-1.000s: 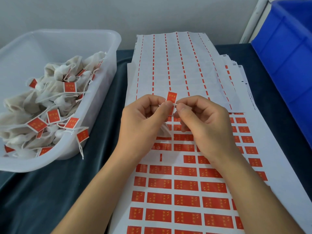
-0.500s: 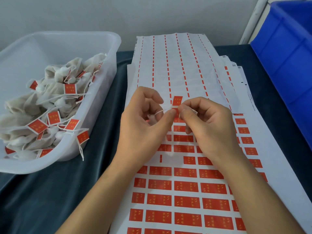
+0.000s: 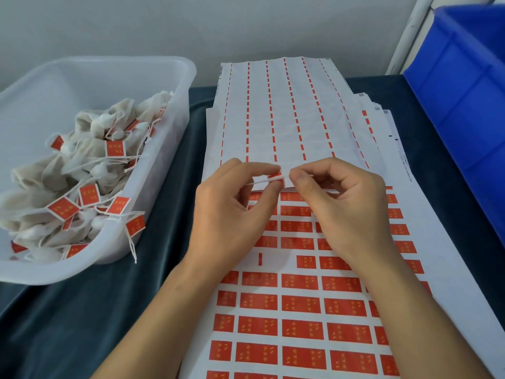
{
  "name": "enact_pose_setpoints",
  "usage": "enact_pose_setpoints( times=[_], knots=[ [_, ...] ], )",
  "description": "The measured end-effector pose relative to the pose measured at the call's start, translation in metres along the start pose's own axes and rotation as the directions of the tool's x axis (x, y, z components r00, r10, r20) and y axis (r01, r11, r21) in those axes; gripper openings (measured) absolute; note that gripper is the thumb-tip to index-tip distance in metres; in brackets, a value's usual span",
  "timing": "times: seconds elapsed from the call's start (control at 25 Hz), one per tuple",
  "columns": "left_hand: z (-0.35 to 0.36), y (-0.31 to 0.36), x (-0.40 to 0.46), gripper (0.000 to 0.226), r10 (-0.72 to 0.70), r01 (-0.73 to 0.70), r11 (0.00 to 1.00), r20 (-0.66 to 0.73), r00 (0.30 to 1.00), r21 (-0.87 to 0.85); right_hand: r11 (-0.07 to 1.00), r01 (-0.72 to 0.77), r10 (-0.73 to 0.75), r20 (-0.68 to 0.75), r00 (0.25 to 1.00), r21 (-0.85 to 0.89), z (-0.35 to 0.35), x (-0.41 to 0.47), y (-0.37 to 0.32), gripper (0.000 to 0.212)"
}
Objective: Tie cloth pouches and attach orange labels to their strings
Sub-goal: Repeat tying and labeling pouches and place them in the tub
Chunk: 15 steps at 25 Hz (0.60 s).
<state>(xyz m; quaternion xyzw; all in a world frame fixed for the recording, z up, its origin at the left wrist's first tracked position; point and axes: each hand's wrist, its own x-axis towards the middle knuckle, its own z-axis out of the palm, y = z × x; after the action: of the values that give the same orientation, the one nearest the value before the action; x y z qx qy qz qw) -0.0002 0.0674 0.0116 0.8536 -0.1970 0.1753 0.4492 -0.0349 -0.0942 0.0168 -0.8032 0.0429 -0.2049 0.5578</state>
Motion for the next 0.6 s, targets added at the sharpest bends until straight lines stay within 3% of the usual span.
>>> enact_pose_setpoints(
  times=[0.24,0.6],
  knots=[
    [-0.0024,0.0023,0.0014,0.020,-0.178,0.202,0.948,0.117,0.977,-0.246,1.000,0.010,-0.010,-0.009,1.000,-0.004,0.0023,0.0009,0.0017,0.004],
    [-0.0012,0.0021,0.0030,0.015,-0.212,0.244,0.952,0.180,0.961,-0.185,0.999,-0.038,0.038,-0.004,0.999,0.022,0.0027,0.0012,0.0054,0.012]
  ],
)
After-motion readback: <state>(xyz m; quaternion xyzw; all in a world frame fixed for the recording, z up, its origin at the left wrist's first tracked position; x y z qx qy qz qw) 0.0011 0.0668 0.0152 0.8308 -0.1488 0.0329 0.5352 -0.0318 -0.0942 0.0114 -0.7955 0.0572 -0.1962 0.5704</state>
